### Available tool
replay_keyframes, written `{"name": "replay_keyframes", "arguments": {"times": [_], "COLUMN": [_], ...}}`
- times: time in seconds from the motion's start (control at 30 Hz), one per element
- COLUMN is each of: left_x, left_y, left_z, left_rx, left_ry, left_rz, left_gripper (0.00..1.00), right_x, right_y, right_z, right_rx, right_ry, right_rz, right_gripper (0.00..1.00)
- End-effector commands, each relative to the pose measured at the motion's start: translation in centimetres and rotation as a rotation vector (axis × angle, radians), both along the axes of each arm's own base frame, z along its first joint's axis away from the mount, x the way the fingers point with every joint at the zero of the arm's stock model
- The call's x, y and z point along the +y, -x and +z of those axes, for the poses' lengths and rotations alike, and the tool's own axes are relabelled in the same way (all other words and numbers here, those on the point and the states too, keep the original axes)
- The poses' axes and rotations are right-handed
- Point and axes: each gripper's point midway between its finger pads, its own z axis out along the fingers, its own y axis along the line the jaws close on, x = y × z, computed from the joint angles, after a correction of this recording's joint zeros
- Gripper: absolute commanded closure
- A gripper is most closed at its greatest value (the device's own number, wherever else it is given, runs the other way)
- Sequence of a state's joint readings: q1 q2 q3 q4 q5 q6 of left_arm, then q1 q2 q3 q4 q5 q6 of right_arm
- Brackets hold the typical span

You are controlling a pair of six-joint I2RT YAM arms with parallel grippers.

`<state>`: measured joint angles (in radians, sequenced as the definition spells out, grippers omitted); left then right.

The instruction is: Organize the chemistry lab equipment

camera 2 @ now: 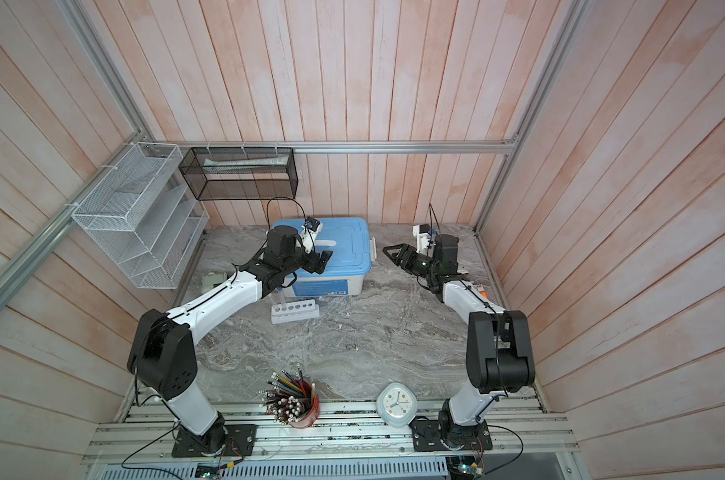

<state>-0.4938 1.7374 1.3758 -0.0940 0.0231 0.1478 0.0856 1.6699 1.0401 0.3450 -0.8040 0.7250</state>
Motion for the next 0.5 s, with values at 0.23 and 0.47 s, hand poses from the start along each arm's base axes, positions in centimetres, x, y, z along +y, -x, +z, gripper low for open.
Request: {"name": "replay_keyframes", "arguments": {"times": [0.23,0.47], "left_x": [-0.2,0.2], "left_y": [-0.2,0.2], "left_z": [-0.8,-1.6], "left_rx": [0.005,0.014], "left_ry": [-0.037,-0.057], "left_rz": [0.003,0.016], "left_gripper": [0.06,0.06], "right_x": [2.0,3.0], "right_y": [-1.3,-2.5], "right_z": [-0.7,-1.4], "right_rx": [-0.007,0.006], "right_ry": [-0.021,-0.030], "right_rz": [0.068,0.093], "right_gripper": [0.27,0.26]}}
